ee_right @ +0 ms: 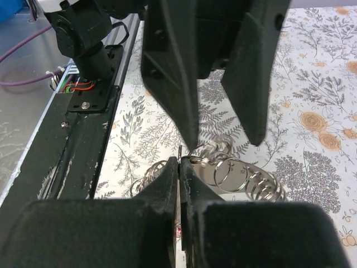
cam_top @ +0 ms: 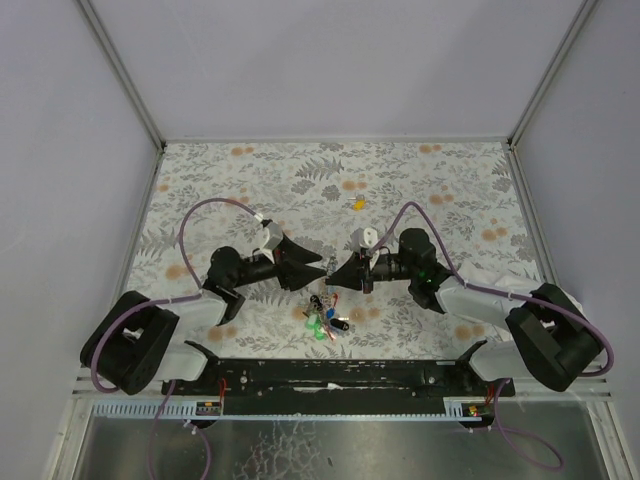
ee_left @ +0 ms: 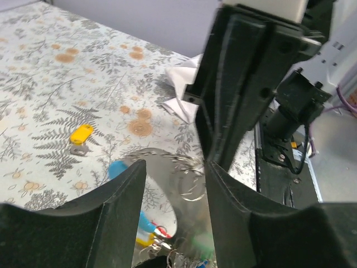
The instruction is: Put the keys on the keyring
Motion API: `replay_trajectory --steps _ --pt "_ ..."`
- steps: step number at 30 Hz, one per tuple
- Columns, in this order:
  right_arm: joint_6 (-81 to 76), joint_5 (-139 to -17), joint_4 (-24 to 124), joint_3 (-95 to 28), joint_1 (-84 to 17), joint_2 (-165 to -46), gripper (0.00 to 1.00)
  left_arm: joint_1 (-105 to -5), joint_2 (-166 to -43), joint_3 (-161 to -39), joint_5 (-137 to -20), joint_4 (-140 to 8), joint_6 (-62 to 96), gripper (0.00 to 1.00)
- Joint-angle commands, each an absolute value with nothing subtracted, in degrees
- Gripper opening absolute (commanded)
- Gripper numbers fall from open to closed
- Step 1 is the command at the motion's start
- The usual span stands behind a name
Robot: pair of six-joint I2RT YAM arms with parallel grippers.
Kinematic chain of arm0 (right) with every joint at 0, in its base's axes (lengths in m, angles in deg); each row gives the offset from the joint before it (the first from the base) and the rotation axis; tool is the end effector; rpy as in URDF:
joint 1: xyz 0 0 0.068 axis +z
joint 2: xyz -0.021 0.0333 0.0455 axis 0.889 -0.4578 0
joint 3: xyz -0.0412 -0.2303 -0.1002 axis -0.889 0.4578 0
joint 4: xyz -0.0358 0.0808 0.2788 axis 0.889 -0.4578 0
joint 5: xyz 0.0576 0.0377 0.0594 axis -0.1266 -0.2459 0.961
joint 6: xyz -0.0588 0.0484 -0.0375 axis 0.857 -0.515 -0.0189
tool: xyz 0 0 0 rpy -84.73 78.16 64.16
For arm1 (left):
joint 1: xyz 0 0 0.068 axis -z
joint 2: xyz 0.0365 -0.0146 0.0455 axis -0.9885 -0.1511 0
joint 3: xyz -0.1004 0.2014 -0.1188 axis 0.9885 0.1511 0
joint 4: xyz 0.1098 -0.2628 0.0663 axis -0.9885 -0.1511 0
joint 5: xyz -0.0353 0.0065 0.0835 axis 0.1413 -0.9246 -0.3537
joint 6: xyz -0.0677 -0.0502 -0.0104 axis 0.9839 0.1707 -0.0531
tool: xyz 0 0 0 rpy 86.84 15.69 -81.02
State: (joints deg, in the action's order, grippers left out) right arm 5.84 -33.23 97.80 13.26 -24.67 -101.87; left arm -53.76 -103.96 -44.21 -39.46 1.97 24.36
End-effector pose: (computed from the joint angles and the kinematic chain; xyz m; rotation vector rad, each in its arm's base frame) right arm 0.2119 0.2416 0.1817 -1.2363 1.2033 1.2074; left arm 0.2183 -0.1758 0.1696 0.8315 1.3155 -1.2191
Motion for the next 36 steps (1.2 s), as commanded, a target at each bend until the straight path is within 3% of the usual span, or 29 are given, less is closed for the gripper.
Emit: replay_trajectory --steps 1,7,15,24,36 --pt "8.04 -32.06 97.54 10.91 -24.61 -98.46 0.00 -55.36 -105.83 -47.29 -44.17 -1.97 27.66 0.47" --pt "8.91 -34.73 96.02 11.15 -24.61 -96.99 0.00 -57.54 -103.92 -46.18 -46.55 -3.54 29.26 0.51" --pt "8.77 -39.84 97.61 12.49 -24.81 -95.01 0.00 -57.52 -100.07 -38.75 -39.98 9.93 26.77 0.52" --pt "7.78 -37.96 98.63 12.33 -24.87 -95.87 0.00 -55.22 -103.41 -39.12 -32.36 21.20 29.05 0.53" --pt "4.32 -35.09 103.34 12.17 -24.87 -98.20 0.00 -53.49 -106.84 -41.96 -31.23 22.54 29.28 0.46"
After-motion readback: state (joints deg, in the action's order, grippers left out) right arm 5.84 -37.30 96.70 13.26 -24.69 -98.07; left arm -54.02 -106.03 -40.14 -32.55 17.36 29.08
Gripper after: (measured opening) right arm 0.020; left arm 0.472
